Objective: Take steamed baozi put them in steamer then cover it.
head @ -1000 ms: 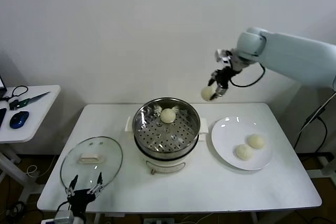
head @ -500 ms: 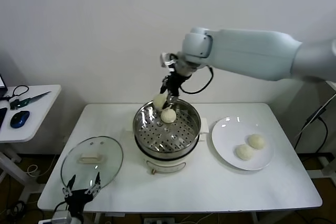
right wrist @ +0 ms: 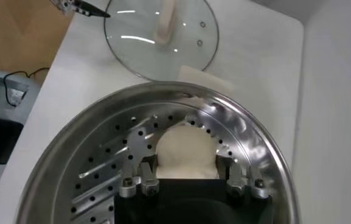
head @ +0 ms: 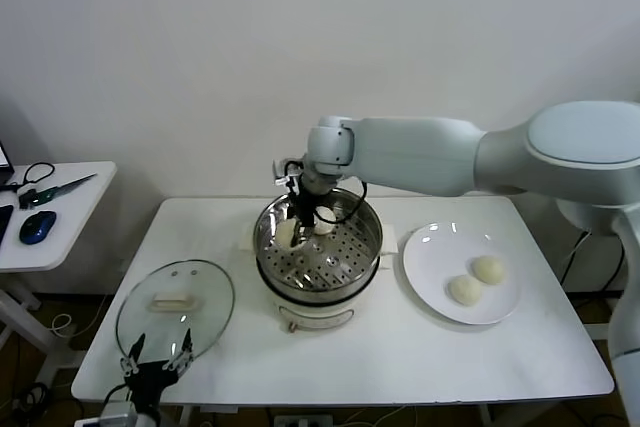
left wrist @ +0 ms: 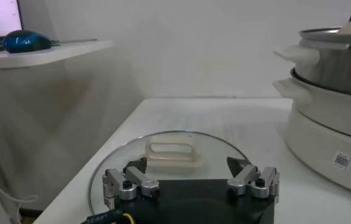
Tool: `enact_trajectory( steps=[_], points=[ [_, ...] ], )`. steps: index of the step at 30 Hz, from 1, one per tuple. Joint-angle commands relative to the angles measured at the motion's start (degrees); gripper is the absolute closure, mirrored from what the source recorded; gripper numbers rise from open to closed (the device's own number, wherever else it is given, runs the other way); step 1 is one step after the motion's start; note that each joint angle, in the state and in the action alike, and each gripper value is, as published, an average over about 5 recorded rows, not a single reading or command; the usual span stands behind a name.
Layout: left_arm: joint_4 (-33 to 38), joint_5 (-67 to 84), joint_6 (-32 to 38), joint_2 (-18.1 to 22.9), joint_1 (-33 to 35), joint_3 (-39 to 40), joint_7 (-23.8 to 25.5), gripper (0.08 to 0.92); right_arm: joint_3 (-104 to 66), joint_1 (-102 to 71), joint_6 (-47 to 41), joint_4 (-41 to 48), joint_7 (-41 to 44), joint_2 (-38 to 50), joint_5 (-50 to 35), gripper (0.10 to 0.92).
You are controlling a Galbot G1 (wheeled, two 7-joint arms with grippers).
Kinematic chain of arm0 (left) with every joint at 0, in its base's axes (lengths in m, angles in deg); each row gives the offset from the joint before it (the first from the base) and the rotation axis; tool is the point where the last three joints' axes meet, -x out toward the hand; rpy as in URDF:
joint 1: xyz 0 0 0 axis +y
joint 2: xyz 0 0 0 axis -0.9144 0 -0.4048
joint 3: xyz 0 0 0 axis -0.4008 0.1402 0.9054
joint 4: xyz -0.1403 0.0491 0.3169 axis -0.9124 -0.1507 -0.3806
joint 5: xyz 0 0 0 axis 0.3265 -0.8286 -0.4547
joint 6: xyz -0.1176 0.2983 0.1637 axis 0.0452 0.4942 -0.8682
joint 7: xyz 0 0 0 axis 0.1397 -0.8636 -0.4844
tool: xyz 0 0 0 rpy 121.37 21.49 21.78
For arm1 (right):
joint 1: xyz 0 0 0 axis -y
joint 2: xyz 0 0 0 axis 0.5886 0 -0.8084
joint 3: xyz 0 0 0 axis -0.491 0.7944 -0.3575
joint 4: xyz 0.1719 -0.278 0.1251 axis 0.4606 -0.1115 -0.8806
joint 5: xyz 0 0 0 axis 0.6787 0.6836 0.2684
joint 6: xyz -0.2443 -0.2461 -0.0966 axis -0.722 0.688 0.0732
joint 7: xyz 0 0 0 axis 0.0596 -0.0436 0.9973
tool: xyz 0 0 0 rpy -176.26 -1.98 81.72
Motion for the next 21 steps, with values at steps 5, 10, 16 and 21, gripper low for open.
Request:
enact_trajectory(
  steps=[5, 10, 16, 21],
  points=[
    [0.14, 0.04, -0.06, 0.04, 0.04, -0.03, 0.01, 0.177, -0.39, -3.94, -0.49, 4.18, -1.19, -2.8, 1.38, 0.389],
    [0.29, -0.04, -0.11, 0.18, 0.07, 0.02, -0.02, 0.177, -0.35, -3.63, 0.09, 3.97, -0.72, -2.6, 2.16, 0.332],
    [0.65, -0.17, -0.19, 0.31, 0.23, 0.01, -0.03, 0.177, -1.18, 0.36, 2.31, 1.02, 1.76, 0.3, 2.79, 0.212],
    [0.88, -0.42, -0.36, 0.52, 0.05, 0.1, -0.01, 0.177, -0.33, 8.11, 5.58, -3.48, 7.16, 7.81, 1.88, 0.203]
  ],
)
